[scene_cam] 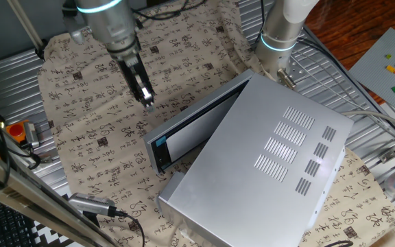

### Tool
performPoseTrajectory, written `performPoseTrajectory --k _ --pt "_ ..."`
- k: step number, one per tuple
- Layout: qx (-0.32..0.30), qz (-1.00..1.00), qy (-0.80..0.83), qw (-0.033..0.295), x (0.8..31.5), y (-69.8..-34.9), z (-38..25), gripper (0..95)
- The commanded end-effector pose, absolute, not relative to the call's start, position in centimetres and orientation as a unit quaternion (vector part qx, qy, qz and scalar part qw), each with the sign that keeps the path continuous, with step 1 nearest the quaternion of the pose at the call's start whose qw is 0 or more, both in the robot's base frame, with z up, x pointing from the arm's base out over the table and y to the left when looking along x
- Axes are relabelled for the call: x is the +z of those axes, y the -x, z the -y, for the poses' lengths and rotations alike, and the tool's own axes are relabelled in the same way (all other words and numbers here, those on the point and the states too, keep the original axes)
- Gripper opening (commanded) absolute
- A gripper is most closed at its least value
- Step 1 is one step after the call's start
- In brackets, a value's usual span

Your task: Close the microwave door

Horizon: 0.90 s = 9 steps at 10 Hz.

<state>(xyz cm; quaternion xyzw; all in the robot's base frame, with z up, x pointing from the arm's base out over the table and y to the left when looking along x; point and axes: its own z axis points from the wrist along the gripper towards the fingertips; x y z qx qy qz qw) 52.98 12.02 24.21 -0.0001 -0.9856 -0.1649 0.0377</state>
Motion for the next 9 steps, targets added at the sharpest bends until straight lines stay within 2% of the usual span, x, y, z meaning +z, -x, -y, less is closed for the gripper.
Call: performPoseTrajectory --k 1,9 --pt "-0.165 0.985 0.022 0.045 24.4 -52.7 -14.3 0.0" --pt "-0.166 0.983 0.053 0.049 24.7 -51.4 -18.1 0.0"
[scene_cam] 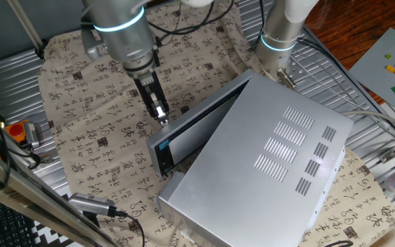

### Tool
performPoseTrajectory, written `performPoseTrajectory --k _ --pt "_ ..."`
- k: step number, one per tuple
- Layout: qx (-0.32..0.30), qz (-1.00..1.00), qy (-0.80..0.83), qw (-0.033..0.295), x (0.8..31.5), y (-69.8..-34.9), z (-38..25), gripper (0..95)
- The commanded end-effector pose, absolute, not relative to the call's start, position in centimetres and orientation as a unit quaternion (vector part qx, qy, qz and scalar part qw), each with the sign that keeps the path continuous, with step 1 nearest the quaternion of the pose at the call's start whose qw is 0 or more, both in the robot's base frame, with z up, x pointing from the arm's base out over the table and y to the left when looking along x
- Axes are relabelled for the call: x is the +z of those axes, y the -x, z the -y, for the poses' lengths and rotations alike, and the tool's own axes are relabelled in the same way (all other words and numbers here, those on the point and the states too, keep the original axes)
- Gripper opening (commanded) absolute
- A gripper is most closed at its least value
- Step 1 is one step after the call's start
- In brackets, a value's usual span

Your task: Close the microwave door

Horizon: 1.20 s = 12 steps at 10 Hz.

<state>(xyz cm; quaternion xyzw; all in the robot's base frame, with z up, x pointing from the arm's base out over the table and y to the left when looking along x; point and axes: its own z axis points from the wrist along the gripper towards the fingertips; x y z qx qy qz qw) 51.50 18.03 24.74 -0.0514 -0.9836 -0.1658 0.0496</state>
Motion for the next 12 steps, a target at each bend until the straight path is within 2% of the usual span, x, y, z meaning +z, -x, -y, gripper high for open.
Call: performPoseTrajectory --k 1,4,12 --pt "-0.167 0.983 0.06 0.048 24.72 -51.14 -18.85 0.0" --pt "-0.167 0.983 0.062 0.046 24.92 -50.92 -19.18 0.0" --pt "-0.165 0.984 -0.06 0.03 24.92 -50.92 -19.18 0.0"
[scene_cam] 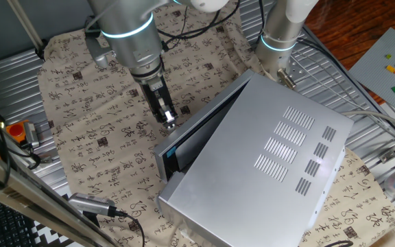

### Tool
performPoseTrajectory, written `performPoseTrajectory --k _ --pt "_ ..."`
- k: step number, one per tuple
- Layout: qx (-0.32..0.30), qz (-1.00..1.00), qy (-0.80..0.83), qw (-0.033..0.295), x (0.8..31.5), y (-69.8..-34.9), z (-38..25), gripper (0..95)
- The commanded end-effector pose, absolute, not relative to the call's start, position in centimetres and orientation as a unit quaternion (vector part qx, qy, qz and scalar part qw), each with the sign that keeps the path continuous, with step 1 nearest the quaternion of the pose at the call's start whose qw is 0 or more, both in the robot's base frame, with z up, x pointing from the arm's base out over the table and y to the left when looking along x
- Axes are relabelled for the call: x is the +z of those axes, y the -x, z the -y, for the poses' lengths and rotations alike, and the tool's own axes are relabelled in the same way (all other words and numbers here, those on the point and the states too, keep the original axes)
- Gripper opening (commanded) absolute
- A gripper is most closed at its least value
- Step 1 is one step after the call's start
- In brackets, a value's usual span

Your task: Close the microwave door

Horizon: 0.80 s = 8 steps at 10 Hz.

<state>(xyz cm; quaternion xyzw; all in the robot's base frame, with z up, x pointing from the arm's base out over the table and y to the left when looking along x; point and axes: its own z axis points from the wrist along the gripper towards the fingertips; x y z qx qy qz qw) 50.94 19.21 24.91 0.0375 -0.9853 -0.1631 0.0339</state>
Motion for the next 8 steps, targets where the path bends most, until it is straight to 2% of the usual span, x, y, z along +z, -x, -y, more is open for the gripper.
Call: performPoseTrajectory --k 1,8 --pt "-0.167 0.983 -0.064 0.029 24.9 -50.9 -19.2 0.0" --pt "-0.168 0.984 -0.027 0.06 25.7 -50.9 -21.3 0.0"
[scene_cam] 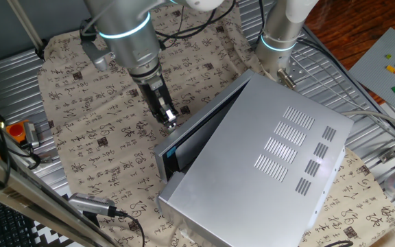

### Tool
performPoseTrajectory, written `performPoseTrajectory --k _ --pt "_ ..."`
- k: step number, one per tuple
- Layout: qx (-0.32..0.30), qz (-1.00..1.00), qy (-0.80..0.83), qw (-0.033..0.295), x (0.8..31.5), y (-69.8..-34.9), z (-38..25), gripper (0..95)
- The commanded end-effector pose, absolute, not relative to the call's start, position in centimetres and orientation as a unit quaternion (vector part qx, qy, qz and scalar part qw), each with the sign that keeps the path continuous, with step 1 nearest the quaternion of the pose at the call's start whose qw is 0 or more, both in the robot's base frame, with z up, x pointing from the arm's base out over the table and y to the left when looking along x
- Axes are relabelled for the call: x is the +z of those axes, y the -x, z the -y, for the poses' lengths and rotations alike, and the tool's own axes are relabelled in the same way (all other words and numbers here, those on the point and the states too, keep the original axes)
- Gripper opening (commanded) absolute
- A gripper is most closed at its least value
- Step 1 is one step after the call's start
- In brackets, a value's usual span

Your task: Close the microwave door

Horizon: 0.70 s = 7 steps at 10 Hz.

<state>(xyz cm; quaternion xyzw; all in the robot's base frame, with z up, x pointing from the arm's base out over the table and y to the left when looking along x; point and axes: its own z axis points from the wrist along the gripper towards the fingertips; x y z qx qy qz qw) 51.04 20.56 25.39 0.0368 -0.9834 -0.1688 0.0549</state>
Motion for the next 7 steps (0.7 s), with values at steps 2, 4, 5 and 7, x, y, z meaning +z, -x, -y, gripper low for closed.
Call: performPoseTrajectory --k 2,4,5,7 --pt "-0.169 0.983 -0.012 0.066 26.0 -50.8 -22.8 0.0" --pt "-0.172 0.983 0.002 0.067 26.0 -50.5 -23.9 0.0" --pt "-0.173 0.983 0.011 0.067 25.8 -50.2 -24.7 0.0" --pt "-0.175 0.982 0.024 0.066 25.6 -49.9 -25.6 0.0"
